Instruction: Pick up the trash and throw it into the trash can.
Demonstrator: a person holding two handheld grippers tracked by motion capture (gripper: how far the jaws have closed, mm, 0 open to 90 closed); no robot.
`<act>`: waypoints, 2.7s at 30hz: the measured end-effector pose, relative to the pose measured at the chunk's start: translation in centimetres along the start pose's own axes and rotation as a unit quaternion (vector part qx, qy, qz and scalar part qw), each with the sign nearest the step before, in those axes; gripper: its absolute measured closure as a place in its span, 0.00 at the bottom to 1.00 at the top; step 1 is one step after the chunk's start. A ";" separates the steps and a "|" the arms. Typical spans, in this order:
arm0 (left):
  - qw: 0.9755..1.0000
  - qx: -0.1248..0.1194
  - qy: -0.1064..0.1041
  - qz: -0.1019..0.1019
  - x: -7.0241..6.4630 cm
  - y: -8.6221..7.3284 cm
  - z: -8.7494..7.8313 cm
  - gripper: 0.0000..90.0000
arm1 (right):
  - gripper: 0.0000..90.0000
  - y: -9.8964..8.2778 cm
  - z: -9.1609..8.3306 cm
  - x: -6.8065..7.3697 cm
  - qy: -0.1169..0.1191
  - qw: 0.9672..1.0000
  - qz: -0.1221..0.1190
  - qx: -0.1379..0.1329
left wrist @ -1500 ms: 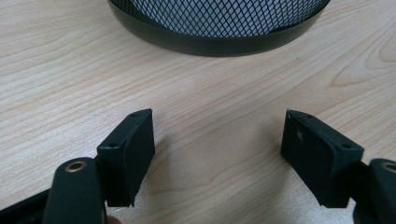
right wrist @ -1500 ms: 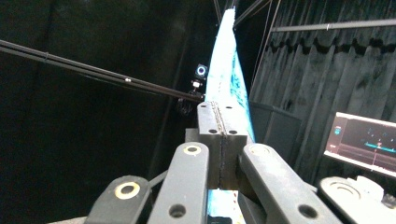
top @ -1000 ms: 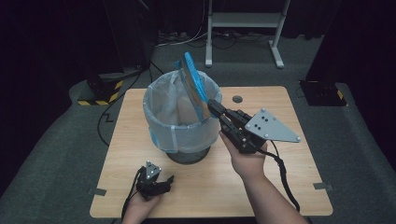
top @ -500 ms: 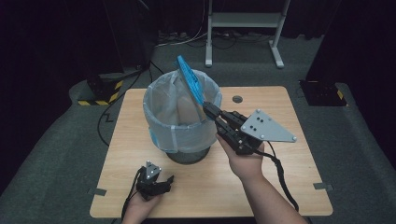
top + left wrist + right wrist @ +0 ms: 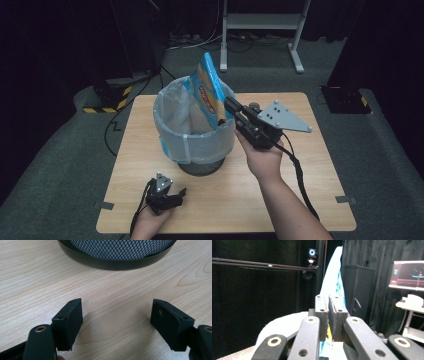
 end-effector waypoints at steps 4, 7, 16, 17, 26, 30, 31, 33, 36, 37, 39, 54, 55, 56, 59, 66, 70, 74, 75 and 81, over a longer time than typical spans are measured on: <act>1.000 -0.007 0.000 -0.007 -0.1 0.1 0.1 0.29 | 0.94 -1.1 0.5 -0.7 -0.010 1.000 0.006 0.017; 1.000 -0.005 0.000 -0.005 -0.1 0.0 0.1 0.29 | 0.87 -2.1 0.7 -1.2 -0.028 0.999 0.010 0.028; 1.000 -0.005 0.000 -0.003 -0.1 0.0 0.1 0.29 | 0.74 -2.8 -0.9 -2.0 -0.050 0.998 0.018 0.026; 1.000 -0.004 0.001 -0.001 0.0 0.0 0.1 0.29 | 0.72 -2.8 -1.1 -2.0 -0.051 0.998 0.020 0.025; 1.000 -0.004 0.002 -0.001 0.0 0.0 0.1 0.29 | 0.57 -4.1 -2.0 -1.2 -0.069 0.996 0.037 0.035; 1.000 -0.003 0.002 -0.001 0.0 0.0 0.1 0.29 | 0.53 -5.5 -1.4 -0.7 -0.063 0.995 0.048 0.052; 1.000 -0.004 0.001 -0.002 -0.1 0.0 0.1 0.29 | 0.54 -5.7 -1.2 -0.6 -0.061 0.995 0.048 0.054; 1.000 -0.005 0.001 -0.003 -0.1 0.0 0.1 0.29 | 0.54 -6.2 -0.8 -0.4 -0.059 0.995 0.052 0.062; 1.000 -0.005 0.001 -0.003 -0.1 0.0 0.1 0.29 | 0.62 -6.6 -0.2 -0.3 -0.049 0.995 0.053 0.068; 1.000 -0.005 0.001 -0.003 -0.1 0.0 0.1 0.29 | 0.68 -6.7 -0.1 -0.3 -0.046 0.995 0.055 0.069; 1.000 -0.005 0.001 -0.004 -0.1 0.0 0.1 0.29 | 0.79 -6.7 0.1 -0.3 -0.043 0.996 0.054 0.064; 1.000 -0.002 0.001 0.000 0.0 0.0 0.1 0.29 | 0.99 -0.6 -2.4 -0.8 -0.047 0.999 -0.003 0.006; 1.000 -0.002 0.001 0.001 0.0 0.0 0.1 0.29 | 0.99 -0.6 -2.4 -0.8 -0.047 0.999 -0.003 0.006; 1.000 -0.002 0.001 0.000 0.0 0.0 0.1 0.29 | 0.99 -0.5 -2.5 -0.8 -0.046 0.999 -0.005 0.007; 1.000 -0.001 0.001 0.000 0.0 0.0 0.1 0.29 | 0.99 -0.4 -2.3 -0.7 -0.044 0.999 -0.011 0.015; 1.000 -0.004 0.001 -0.001 0.0 0.0 0.1 0.29 | 0.99 -0.6 -1.5 -1.6 -0.066 0.997 -0.014 0.028; 1.000 -0.001 0.000 -0.001 0.0 0.0 0.0 0.29 | 0.98 -0.3 -0.9 -2.2 -0.074 0.996 -0.023 0.032; 1.000 -0.006 -0.001 -0.007 -0.1 0.1 0.1 0.29 | 0.89 -0.2 -0.3 -2.0 -0.067 0.997 -0.023 0.036; 1.000 -0.010 -0.002 -0.012 -0.2 0.1 0.2 0.29 | 0.84 -0.5 0.0 -1.6 -0.063 0.997 -0.023 0.044; 1.000 -0.005 0.000 -0.006 -0.1 0.1 0.1 0.29 | 0.82 -1.2 0.2 -1.2 -0.059 0.997 -0.018 0.048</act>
Point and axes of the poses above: each handheld gripper's, and its own axes: z roughly forward along the jaws, y roughly out of its top, x roughly to its left, the point moved 8 cm from there along z, roughly forward along the jaws, and after that the axes turned 11 degrees about -z, right-handed, at the moved point
